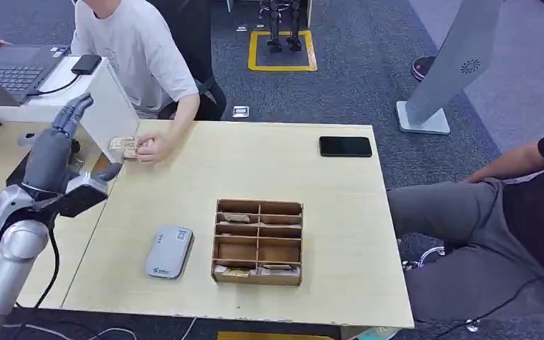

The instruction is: Pass the card to the sensor for recognition and then transmit it.

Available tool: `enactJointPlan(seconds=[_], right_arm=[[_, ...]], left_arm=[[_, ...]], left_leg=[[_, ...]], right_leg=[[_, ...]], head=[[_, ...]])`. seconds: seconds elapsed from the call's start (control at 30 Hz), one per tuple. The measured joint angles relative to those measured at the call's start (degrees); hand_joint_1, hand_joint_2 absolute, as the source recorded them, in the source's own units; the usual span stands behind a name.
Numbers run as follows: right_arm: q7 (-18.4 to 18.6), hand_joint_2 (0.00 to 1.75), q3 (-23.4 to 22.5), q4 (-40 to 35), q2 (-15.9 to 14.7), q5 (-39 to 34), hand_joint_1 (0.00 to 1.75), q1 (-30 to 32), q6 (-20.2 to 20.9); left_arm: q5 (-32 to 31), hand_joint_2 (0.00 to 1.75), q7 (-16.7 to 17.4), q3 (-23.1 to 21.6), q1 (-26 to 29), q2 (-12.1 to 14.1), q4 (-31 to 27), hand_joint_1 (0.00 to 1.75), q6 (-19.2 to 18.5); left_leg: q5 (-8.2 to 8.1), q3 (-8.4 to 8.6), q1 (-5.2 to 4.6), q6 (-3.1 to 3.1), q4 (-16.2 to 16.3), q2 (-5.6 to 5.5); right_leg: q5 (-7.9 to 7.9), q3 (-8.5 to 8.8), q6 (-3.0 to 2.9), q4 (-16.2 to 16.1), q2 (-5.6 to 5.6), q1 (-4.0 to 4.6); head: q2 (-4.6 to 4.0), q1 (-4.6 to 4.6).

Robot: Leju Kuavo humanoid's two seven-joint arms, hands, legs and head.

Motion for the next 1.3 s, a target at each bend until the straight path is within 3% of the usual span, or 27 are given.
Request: enactJointPlan(seconds=[0.07, 0.17, 0.33, 1.3], right_arm=[[-0.07, 1.75, -0.54, 0.02, 0.00, -0.28, 0.00, 0.29, 0.09], [0.07, 1.75, -0.94, 0.11, 0.00, -0.61, 0.00, 1.01, 0.15], [0.15, 1.75, -1.18, 0.24, 0.00, -0.68, 0.00, 1.05, 0.17], [0.20, 1.75, -1.20, 0.33, 0.00, -0.68, 0.00, 1.07, 0.13]], left_arm=[[1.50, 1.75, -2.78, -0.83, 5.23, 1.68, -5.90, 0.00, -2.85], [1.83, 1.75, -3.84, -1.73, 11.42, 2.84, -12.68, 0.00, -3.73], [1.88, 1.75, -3.97, -2.32, 14.76, 3.89, -17.61, 0.00, -4.19], [1.90, 1.75, -3.97, -2.47, 15.75, 4.74, -20.08, 0.00, -4.34]], left_leg=[[-0.13, 0.06, -0.02, 0.01, 0.00, 0.20], [-0.18, 0.03, -0.02, 0.09, 0.01, 0.14], [-0.19, 0.01, -0.02, 0.10, 0.00, 0.07], [-0.19, 0.03, -0.02, 0.11, 0.01, 0.05]], right_leg=[[-0.06, -0.04, 0.06, 0.00, 0.22, -0.01], [-0.18, -0.03, 0.13, -0.02, 0.17, -0.02], [-0.20, -0.01, 0.16, -0.03, 0.11, -0.02], [-0.19, 0.03, 0.16, -0.02, 0.10, -0.02]], head=[[0.00, -0.02], [0.00, 0.00], [0.00, -0.02], [0.00, 0.00]])
